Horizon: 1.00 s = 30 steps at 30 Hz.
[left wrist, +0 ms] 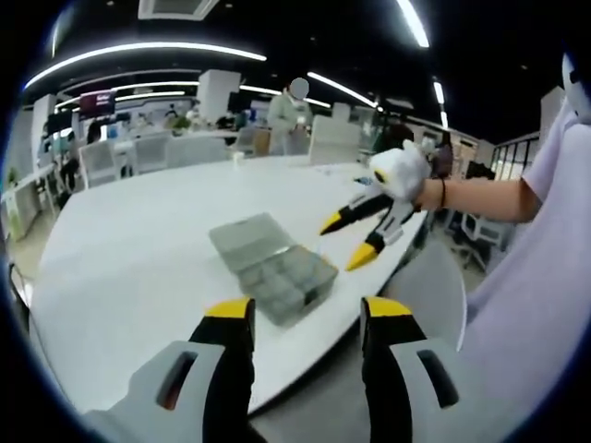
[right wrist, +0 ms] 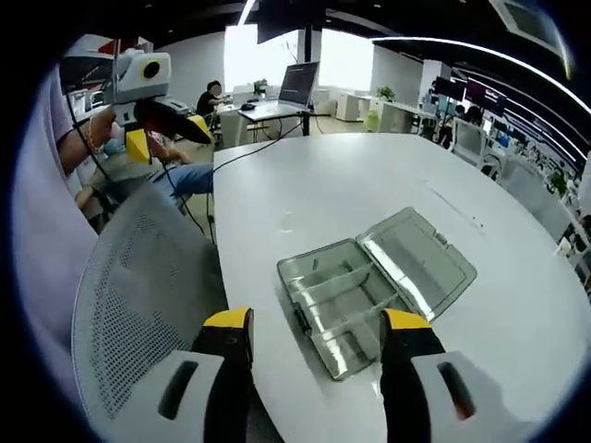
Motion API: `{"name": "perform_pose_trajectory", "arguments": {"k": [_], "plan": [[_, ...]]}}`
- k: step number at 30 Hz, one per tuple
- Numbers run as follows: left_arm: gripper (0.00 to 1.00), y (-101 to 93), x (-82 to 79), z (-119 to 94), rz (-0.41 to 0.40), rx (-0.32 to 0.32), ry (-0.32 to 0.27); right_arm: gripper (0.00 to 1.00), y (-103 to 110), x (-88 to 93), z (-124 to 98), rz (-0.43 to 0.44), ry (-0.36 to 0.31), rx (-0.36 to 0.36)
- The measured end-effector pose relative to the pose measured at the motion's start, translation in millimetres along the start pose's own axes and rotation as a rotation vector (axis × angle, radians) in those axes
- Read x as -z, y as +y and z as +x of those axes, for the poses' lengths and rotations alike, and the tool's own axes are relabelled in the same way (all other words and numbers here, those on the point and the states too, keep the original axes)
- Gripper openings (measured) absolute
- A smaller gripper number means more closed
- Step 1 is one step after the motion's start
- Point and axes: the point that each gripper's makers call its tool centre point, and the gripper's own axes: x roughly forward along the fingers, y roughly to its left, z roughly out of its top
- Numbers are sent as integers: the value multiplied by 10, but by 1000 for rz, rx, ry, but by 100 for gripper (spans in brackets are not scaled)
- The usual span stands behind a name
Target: Insert the divider into the dual guide fixture by aligning both edges with the guide slots and pushing it downward to the bottom, including one-sided entry, uneven engagement, binding, and posture correction.
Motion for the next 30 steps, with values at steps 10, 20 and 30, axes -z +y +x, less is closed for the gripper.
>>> {"name": "perform_pose_trajectory", "arguments": {"k": [10, 20, 30], "plan": [[46, -27, 31, 56, 0, 4, 21, 59, 137, 152, -192, 87, -79, 33], [46, -41, 76, 109, -9, 2, 35, 66, 381, 164, -255, 135, -170, 52], [46, 0, 148, 143, -20, -11, 59, 66, 455, 155, -389, 155, -231, 100]]}}
